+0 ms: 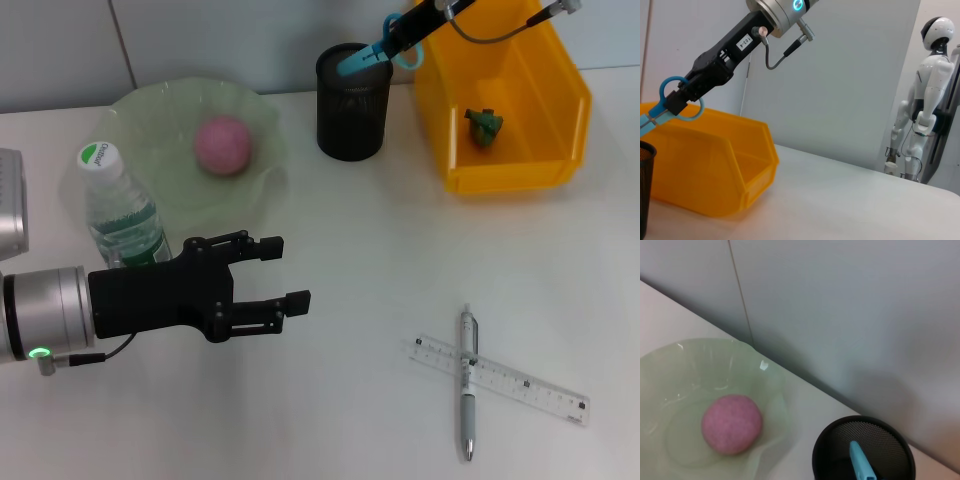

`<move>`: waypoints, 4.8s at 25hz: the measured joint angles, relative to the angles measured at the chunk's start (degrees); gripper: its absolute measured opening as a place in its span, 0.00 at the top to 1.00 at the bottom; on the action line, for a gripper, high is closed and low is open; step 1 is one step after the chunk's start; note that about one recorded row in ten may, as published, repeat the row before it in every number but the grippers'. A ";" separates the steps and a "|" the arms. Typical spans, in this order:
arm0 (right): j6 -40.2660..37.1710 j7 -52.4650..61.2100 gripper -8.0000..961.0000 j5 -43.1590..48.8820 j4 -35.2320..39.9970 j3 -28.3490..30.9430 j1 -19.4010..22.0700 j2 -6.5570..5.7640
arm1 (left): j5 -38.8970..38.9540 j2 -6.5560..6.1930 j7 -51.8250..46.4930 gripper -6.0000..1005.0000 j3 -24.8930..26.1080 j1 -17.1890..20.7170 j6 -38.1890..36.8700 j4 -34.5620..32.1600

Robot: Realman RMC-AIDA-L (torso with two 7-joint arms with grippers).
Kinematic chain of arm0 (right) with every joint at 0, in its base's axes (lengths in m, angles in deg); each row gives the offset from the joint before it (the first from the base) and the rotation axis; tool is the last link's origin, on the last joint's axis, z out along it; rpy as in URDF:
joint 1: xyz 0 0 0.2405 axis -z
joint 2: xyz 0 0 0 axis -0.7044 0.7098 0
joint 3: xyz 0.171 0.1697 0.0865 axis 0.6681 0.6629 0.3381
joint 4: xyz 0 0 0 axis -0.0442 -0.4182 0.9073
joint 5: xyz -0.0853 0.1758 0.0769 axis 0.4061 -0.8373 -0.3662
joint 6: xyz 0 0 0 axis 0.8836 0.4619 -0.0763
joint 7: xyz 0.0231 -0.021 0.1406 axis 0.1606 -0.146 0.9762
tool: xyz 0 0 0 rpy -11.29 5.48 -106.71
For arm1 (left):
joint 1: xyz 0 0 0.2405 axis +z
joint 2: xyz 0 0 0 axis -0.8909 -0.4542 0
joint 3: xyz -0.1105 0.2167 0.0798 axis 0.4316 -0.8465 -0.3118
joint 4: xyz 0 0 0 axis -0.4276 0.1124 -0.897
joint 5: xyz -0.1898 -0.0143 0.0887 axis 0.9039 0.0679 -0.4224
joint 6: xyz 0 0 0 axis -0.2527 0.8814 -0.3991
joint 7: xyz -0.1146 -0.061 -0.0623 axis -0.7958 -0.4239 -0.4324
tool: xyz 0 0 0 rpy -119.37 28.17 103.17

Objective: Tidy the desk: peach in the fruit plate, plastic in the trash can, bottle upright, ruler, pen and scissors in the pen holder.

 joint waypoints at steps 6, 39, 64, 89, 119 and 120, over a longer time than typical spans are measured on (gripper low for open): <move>1.30 -0.10 0.90 0.22 -0.08 0.00 0.17 0.49 | 0.00 0.00 -0.23 0.19 0.00 0.00 -0.01 0.00; 6.66 -0.15 0.90 0.44 -0.88 -1.85 0.67 2.69 | 0.00 -0.17 -0.37 0.20 -0.17 0.40 -0.60 0.00; 8.36 1.15 0.66 0.44 -0.27 -1.90 0.66 2.83 | 0.36 -0.39 -1.11 0.20 -0.40 1.62 -1.77 0.00; -3.89 -3.40 0.33 -15.39 32.03 -3.08 23.07 10.92 | 0.00 -0.79 -1.63 0.20 -1.30 1.21 -2.87 0.09; -46.14 -19.31 0.33 -20.10 34.98 -3.27 28.76 5.55 | -0.10 -0.95 -3.26 0.20 -7.10 1.06 -4.60 2.91; -46.14 -19.31 0.33 -20.10 34.98 -3.27 28.76 5.55 | -0.08 -0.93 -3.40 0.20 -7.50 0.83 -4.71 3.42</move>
